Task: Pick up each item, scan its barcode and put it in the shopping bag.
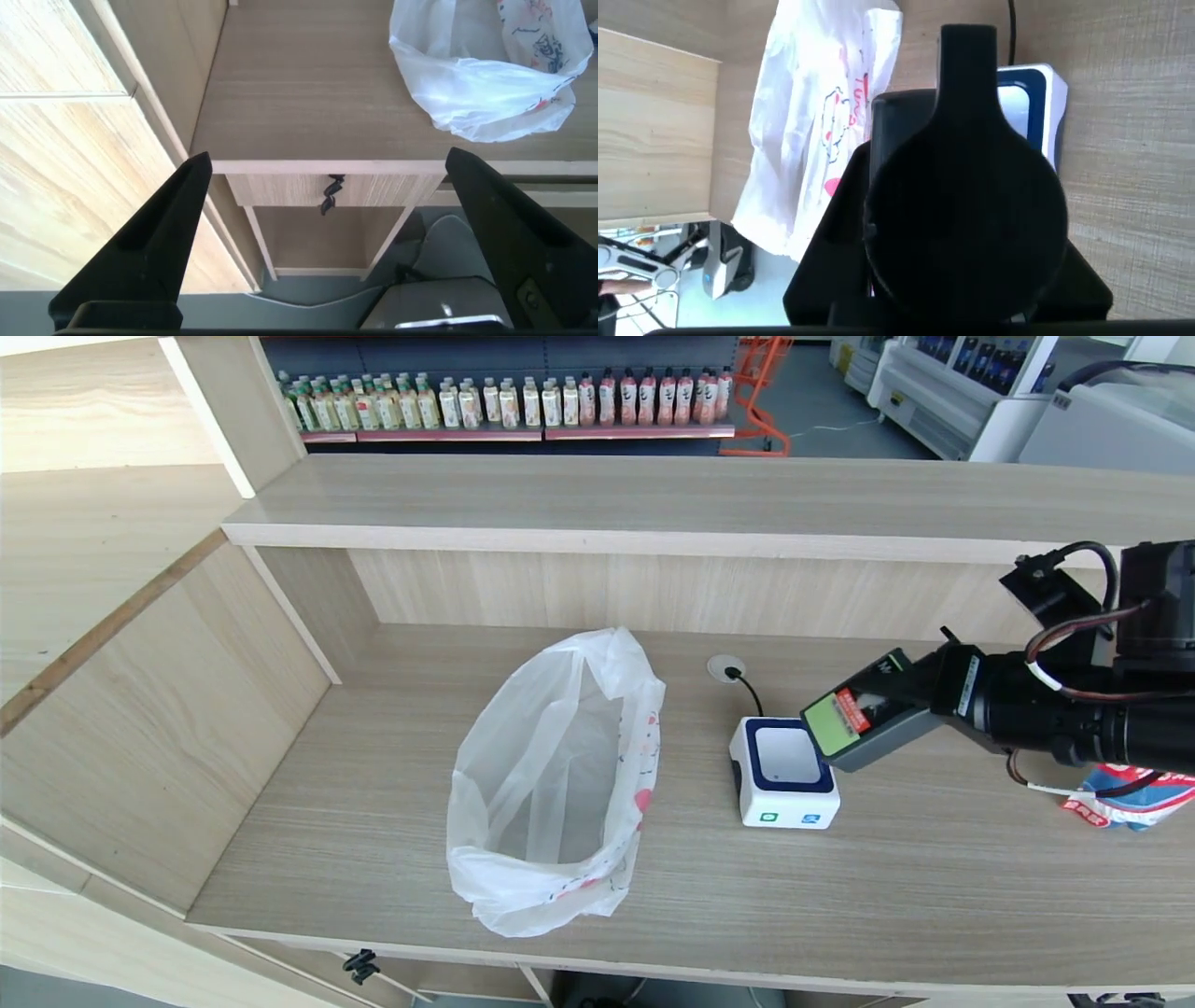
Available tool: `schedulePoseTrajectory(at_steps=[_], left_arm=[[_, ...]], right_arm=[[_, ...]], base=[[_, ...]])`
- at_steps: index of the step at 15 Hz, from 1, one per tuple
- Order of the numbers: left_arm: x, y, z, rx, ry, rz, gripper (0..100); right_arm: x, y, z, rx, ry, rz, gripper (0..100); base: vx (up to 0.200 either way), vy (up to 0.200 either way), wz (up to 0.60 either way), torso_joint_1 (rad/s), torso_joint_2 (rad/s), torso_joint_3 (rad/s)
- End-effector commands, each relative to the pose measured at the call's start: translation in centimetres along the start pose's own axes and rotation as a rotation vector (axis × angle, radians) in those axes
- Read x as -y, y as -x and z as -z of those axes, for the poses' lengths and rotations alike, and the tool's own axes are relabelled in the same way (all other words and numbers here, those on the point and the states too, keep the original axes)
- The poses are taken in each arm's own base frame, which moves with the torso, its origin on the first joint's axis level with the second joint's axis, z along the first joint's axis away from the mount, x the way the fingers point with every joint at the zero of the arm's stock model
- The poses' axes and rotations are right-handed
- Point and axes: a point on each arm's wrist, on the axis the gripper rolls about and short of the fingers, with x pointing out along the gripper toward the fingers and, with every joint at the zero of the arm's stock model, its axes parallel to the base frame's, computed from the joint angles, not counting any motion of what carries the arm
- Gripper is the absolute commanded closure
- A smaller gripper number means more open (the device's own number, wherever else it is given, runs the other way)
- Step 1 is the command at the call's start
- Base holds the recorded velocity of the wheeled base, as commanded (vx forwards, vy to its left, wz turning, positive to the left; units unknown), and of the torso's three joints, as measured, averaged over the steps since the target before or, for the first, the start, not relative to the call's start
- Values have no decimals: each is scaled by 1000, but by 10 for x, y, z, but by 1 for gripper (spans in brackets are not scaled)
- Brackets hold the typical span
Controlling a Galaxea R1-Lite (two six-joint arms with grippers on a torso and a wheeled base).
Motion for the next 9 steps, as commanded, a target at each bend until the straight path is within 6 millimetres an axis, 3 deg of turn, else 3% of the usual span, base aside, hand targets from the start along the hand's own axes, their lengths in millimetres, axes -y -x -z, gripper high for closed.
schedulePoseTrajectory(at_steps=[1, 9], left_arm=[[0, 0, 0, 0, 0, -1, 0], [0, 0, 0, -2, 0, -1, 0]], right_arm=[[4, -18, 4, -41, -4, 4, 100], [25, -82, 20, -89, 34, 5, 100]], base=[[0, 0, 0, 0, 0, 0], [0, 0, 0, 0, 0, 0]])
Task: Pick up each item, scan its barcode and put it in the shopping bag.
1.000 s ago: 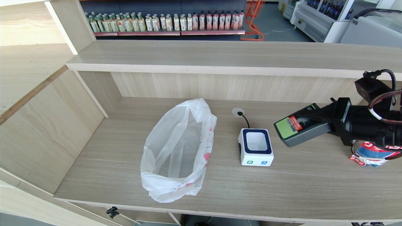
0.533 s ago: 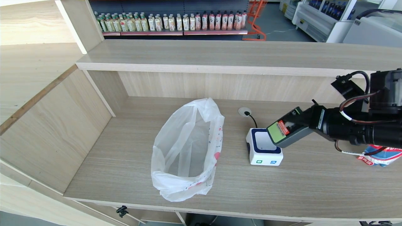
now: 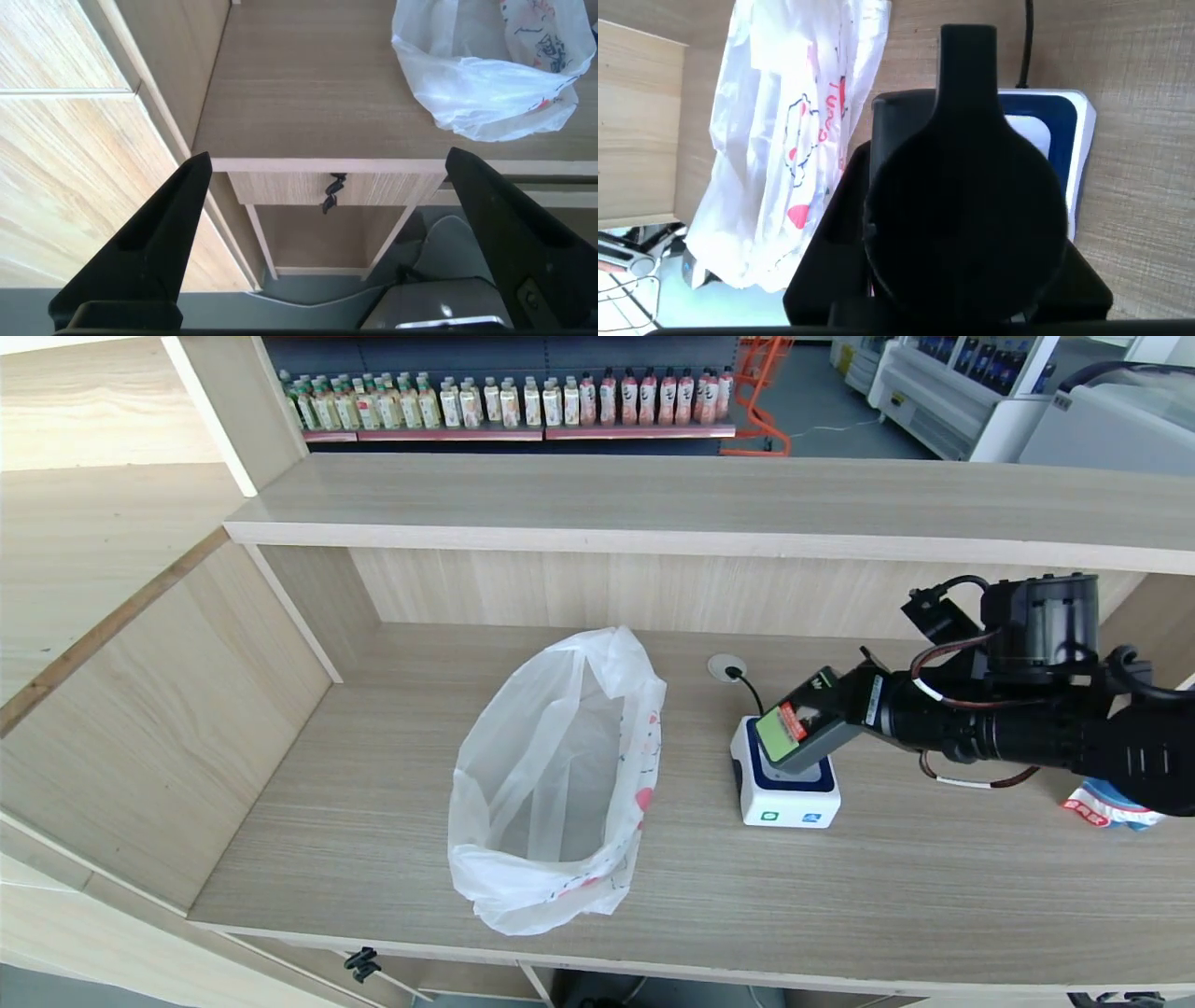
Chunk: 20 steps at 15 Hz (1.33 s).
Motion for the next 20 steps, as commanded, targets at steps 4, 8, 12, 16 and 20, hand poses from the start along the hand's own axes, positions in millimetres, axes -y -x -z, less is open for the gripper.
schedulePoseTrajectory(at_steps=[4, 8, 12, 16, 20], left_arm=[[0, 0, 0, -2, -1, 0, 0], [0, 0, 0, -2, 0, 0, 0], [0, 0, 0, -2, 0, 0, 0], [0, 0, 0, -2, 0, 0, 0], [0, 0, 0, 0, -2, 0, 0]], right_arm=[[12, -40, 19, -56, 33, -3, 100], [6, -44, 20, -53, 54, -25, 100], [-9, -19, 2, 17, 75, -53, 100], [-20, 7, -10, 47, 67, -63, 100], [-52, 85, -29, 85, -26, -129, 100]], base=[[0, 0, 0, 0, 0, 0], [0, 0, 0, 0, 0, 0], [0, 0, 0, 0, 0, 0], [0, 0, 0, 0, 0, 0], [0, 0, 0, 0, 0, 0]])
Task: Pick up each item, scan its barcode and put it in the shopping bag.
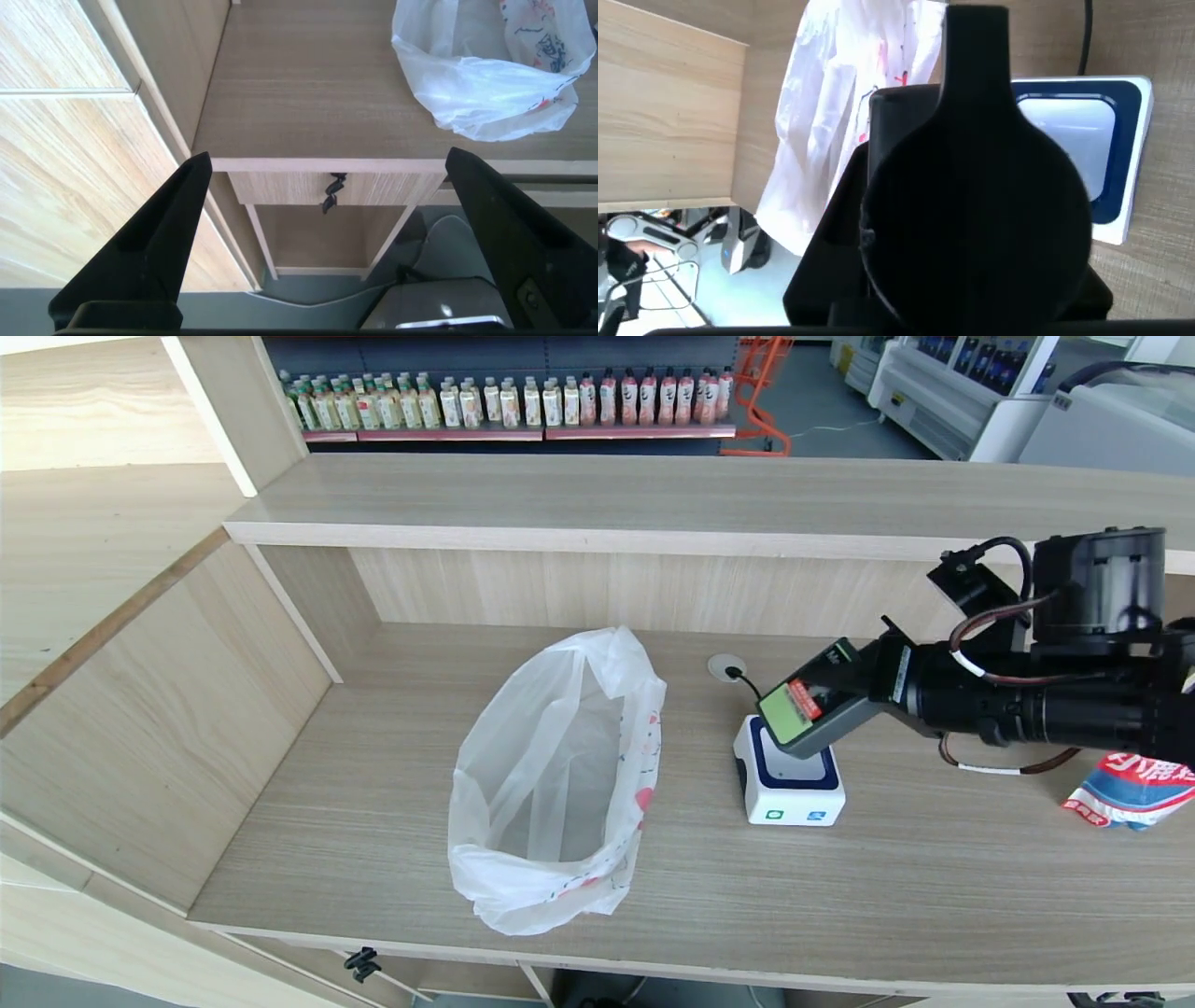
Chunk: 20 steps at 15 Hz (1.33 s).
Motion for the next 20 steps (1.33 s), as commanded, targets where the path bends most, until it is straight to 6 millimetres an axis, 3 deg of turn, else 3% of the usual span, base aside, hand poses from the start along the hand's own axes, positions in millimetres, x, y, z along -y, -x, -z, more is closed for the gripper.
schedulePoseTrajectory(at_steps=[1, 4, 8, 13, 17, 20], left_arm=[[0, 0, 0, -2, -1, 0, 0], [0, 0, 0, -2, 1, 0, 0], [0, 0, 0, -2, -1, 0, 0], [0, 0, 0, -2, -1, 0, 0], [0, 0, 0, -2, -1, 0, 0], [0, 0, 0, -2, -1, 0, 0]], right_arm=[[-26, 56, -15, 90, 35, -46, 100], [-19, 69, -6, 83, 118, 1, 100], [-17, 70, 1, 63, 128, 7, 100], [-16, 57, 4, 24, 124, -1, 100], [-31, 30, 7, -37, 143, -71, 100], [-40, 27, 12, -55, 154, -101, 100]], base=[[0, 0, 0, 0, 0, 0], [0, 0, 0, 0, 0, 0], [0, 0, 0, 0, 0, 0], [0, 0, 0, 0, 0, 0], [0, 0, 0, 0, 0, 0], [0, 0, 0, 0, 0, 0]])
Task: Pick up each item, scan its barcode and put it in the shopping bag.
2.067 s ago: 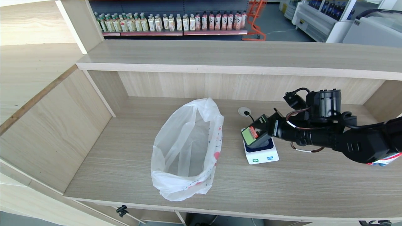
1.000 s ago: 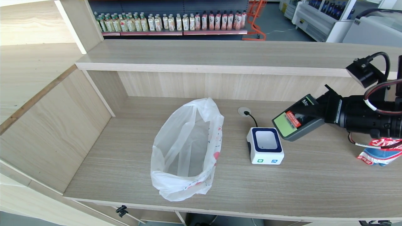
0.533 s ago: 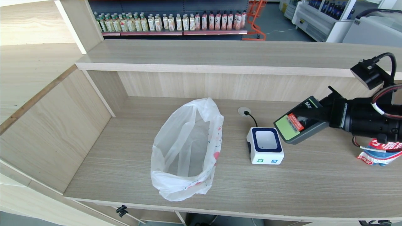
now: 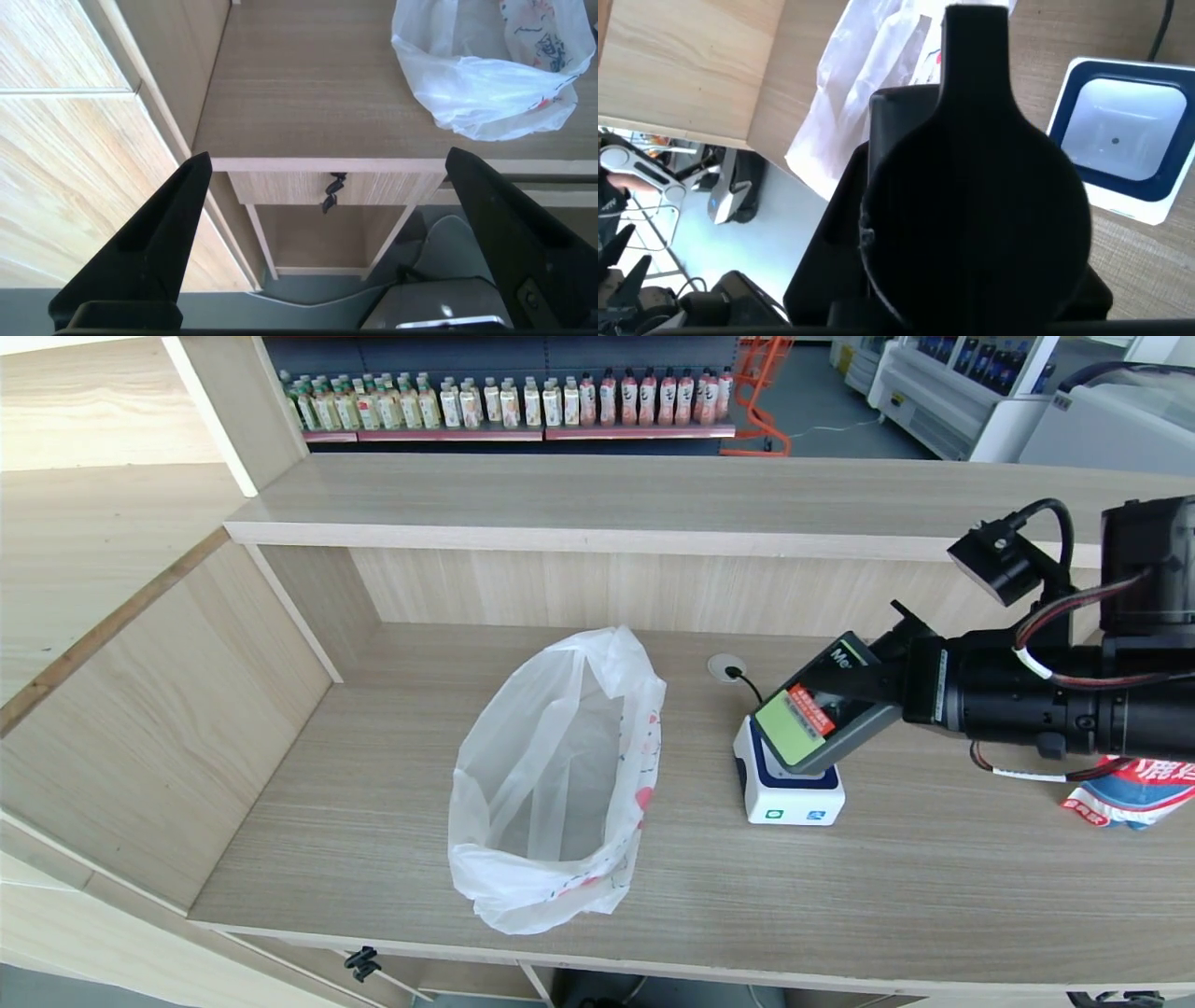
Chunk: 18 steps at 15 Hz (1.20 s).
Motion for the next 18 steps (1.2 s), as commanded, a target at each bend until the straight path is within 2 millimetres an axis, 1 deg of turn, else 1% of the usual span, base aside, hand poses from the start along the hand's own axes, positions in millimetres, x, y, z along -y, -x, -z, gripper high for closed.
schedulePoseTrajectory(at_steps=[1, 3, 8, 13, 14, 17, 18], left_arm=[[0, 0, 0, 0, 0, 0, 0], [0, 0, 0, 0, -1, 0, 0], [0, 0, 0, 0, 0, 0, 0], [0, 0, 0, 0, 0, 0, 0], [0, 0, 0, -2, 0, 0, 0], [0, 0, 0, -2, 0, 0, 0], [0, 0, 0, -2, 0, 0, 0]], right_arm=[[-1, -3, 4, -17, -1, -7, 100], [-1, -2, 3, -13, -1, -4, 100], [-1, 3, 7, -15, -6, 1, 100], [-4, 8, 2, 8, -112, -7, 100], [-4, 8, 2, 7, -112, -9, 100], [1, 5, 1, 9, -121, 6, 100], [4, -1, 3, -5, -124, 16, 100]], base=[[-200, 0, 0, -2, 2, 7], [-200, 0, 0, 5, 7, 0], [0, 0, 0, 0, 0, 0], [0, 200, 0, 8, 6, -1], [0, 200, 0, 17, 7, -2], [0, 0, 0, 0, 0, 0], [0, 0, 0, 0, 0, 0]])
